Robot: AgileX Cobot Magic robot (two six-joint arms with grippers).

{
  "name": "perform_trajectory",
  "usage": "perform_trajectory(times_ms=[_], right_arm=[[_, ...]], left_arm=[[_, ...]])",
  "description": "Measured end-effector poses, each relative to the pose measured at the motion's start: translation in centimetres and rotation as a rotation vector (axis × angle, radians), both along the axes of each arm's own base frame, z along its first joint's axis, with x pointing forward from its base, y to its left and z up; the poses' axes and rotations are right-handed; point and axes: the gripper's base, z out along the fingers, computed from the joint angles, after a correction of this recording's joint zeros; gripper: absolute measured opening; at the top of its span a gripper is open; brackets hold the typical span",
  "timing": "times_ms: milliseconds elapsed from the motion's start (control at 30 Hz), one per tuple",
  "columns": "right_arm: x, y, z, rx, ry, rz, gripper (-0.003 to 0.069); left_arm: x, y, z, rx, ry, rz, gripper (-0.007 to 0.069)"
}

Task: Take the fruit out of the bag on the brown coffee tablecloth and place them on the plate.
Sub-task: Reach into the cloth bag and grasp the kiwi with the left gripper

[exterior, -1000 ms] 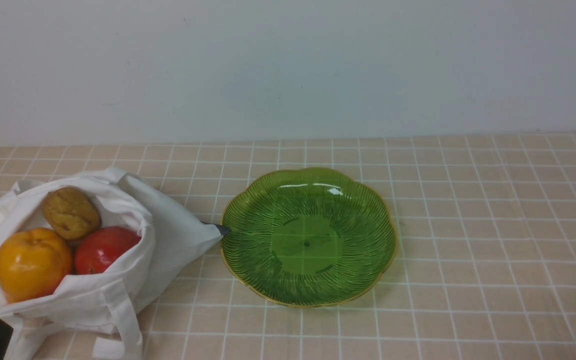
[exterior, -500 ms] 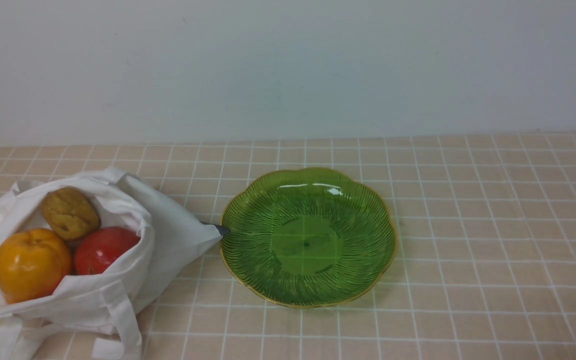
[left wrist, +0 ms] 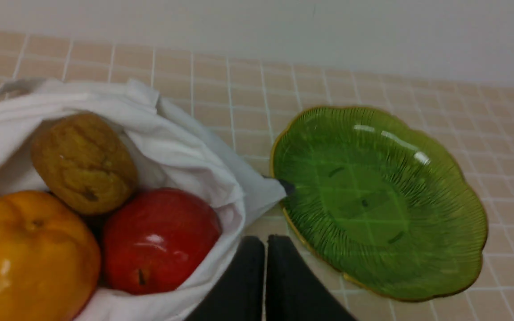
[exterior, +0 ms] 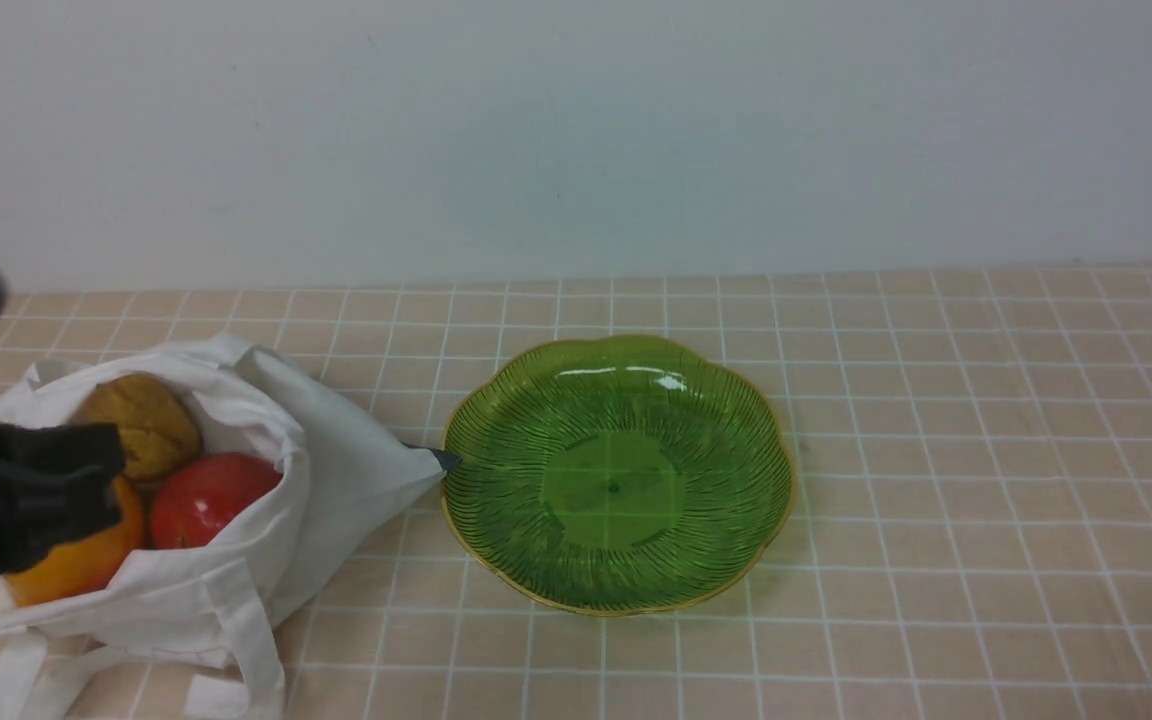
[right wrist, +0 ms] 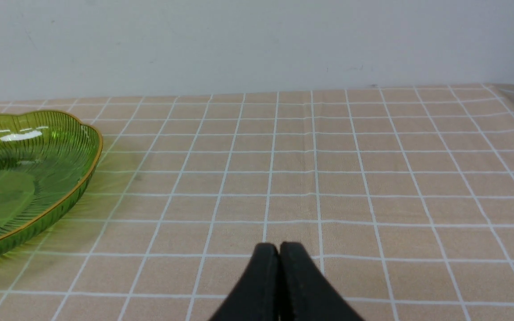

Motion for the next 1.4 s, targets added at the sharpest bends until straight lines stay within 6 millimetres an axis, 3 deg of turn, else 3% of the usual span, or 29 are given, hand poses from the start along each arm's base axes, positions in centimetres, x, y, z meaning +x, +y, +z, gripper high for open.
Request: perform_trajectory(times_ms=[100, 233, 333, 433, 567, 600, 633, 733, 900, 1233, 1300, 1400], right_arm=[[0.0, 0.0, 0.0, 0.0, 0.0, 0.0, -0.0014], [0.0, 0.0, 0.0, 0.0, 0.0, 0.0, -0.0014], [0.0, 0.0, 0.0, -0.001, 0.0, 0.0, -0.0014], [0.0, 0.0, 0.0, -0.001, 0.0, 0.0, -0.0014], [0.0, 0.0, 0.0, -0.001, 0.0, 0.0, -0.0014], [0.0, 0.0, 0.0, -0.001, 0.0, 0.0, -0.0014], [0.0, 0.0, 0.0, -0.001, 0.0, 0.0, -0.0014], [0.0, 0.0, 0.0, -0.001, 0.0, 0.0, -0.0014], [0.0, 0.0, 0.0, -0.001, 0.0, 0.0, -0.0014], [0.0, 0.0, 0.0, -0.001, 0.0, 0.0, -0.0014], [0.0, 0.0, 0.0, -0.001, 0.0, 0.0, -0.0014], [0.0, 0.0, 0.0, -0.001, 0.0, 0.0, -0.0014]], left_arm=[[3.3, 0.1, 0.3, 0.039, 0.088, 0.002, -0.0003], [6.1, 0.6, 0.1, 0.009, 0.184, 0.069, 0.0018], [8.7, 1.7, -0.5, -0.004, 0.273, 0.141, 0.0072], [10.1, 2.1, -1.2, 0.016, 0.314, 0.155, 0.0121], [11.7, 2.3, -2.9, 0.051, 0.377, 0.152, 0.0277], [12.1, 2.4, -3.7, 0.061, 0.4, 0.151, 0.0346], [12.1, 2.4, -3.7, 0.061, 0.401, 0.152, 0.0356], [12.9, 2.6, -5.1, 0.086, 0.447, 0.148, 0.0524], [13.3, 3.0, -5.6, 0.157, 0.442, 0.14, 0.0644], [14.3, 3.2, -6.2, 0.177, 0.398, 0.149, 0.0643], [14.6, 3.2, -6.7, 0.177, 0.405, 0.15, 0.061], [14.7, 3.2, -6.8, 0.177, 0.411, 0.149, 0.0502]])
